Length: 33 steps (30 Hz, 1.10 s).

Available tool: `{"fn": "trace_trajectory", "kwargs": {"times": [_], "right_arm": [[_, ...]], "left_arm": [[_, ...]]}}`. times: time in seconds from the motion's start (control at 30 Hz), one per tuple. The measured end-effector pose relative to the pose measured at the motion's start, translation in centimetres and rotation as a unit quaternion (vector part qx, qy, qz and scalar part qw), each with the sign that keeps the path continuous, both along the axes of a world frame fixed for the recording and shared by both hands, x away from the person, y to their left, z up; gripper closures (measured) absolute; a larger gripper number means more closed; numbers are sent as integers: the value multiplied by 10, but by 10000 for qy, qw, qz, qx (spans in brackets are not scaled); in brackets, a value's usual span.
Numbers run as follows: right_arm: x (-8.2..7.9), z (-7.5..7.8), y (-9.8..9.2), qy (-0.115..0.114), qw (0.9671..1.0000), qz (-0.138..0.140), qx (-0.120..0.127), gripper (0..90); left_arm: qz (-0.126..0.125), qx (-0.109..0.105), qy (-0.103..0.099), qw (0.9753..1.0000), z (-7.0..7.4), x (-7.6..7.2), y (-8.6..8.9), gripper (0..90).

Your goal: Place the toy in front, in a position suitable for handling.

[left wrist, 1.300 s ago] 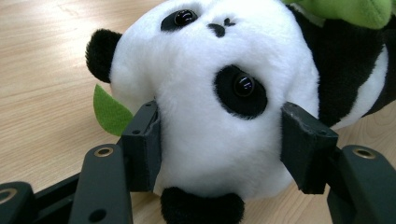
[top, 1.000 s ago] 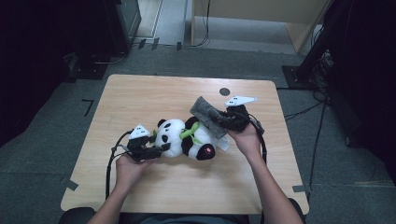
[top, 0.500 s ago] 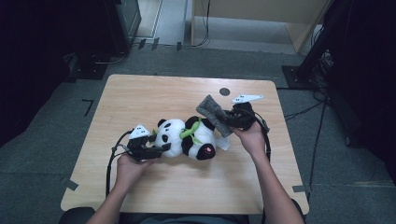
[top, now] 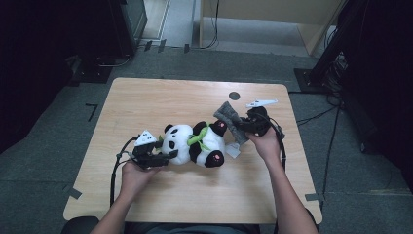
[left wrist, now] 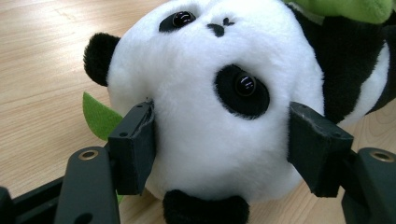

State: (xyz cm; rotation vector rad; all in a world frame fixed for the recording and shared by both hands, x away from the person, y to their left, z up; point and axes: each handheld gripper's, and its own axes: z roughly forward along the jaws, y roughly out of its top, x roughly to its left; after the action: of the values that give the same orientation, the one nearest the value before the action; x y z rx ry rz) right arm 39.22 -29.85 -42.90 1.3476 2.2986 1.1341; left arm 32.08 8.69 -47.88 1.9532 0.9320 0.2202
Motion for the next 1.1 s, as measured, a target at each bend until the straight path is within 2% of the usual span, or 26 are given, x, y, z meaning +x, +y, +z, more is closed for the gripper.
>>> {"fn": "trace_trajectory", "kwargs": {"times": [0.1, 0.23, 0.33, 0.37, 0.4, 0.47, 0.5, 0.6, 0.73, 0.77, 0.87, 0.9, 1.1], "right_arm": [[0, 2, -5, -69, 10000, -71, 8, 760], [-3, 10, -12, -241, 9994, -173, 177, 759], [-8, 25, -10, -365, 9989, -98, 288, 758], [-8, 25, -10, -365, 9989, -98, 288, 758], [-11, 33, -7, -464, 9984, -27, 318, 758], [-13, 36, -5, -534, 9980, 23, 328, 757], [-17, 43, 0, -616, 9974, 111, 350, 756], [-22, 51, 9, -727, 9965, 249, 339, 755], [-25, 53, 20, -775, 9956, 415, 318, 755], [-25, 51, 27, -740, 9956, 509, 282, 755], [-25, 47, 34, -708, 9954, 596, 240, 755], [-24, 42, 39, -619, 9958, 653, 190, 754], [-19, 30, 44, -419, 9963, 738, 121, 742]], "left_arm": [[-14, 10, 1, 10000, 0, 0, 0, 307], [-20, 4, -2, 10000, 0, 0, 0, 306], [-20, 3, -5, 10000, 0, 0, 0, 306], [-20, 3, -5, 10000, 0, 0, 0, 306], [-20, 6, -7, 10000, 0, 0, 0, 306], [-20, 2, -5, 10000, 0, 0, 0, 306], [-20, 1, -8, 10000, 0, 0, 0, 306], [-24, 9, -15, 10000, 0, 0, 1, 306], [-29, 13, -16, 10000, 0, 0, 0, 307], [-31, 15, -17, 10000, 0, 0, 0, 308], [-36, 20, -14, 10000, 0, 0, 1, 310], [-36, 20, -12, 10000, 0, 0, 1, 311], [4, -38, 24, 10000, 0, 0, 0, 313]]}}
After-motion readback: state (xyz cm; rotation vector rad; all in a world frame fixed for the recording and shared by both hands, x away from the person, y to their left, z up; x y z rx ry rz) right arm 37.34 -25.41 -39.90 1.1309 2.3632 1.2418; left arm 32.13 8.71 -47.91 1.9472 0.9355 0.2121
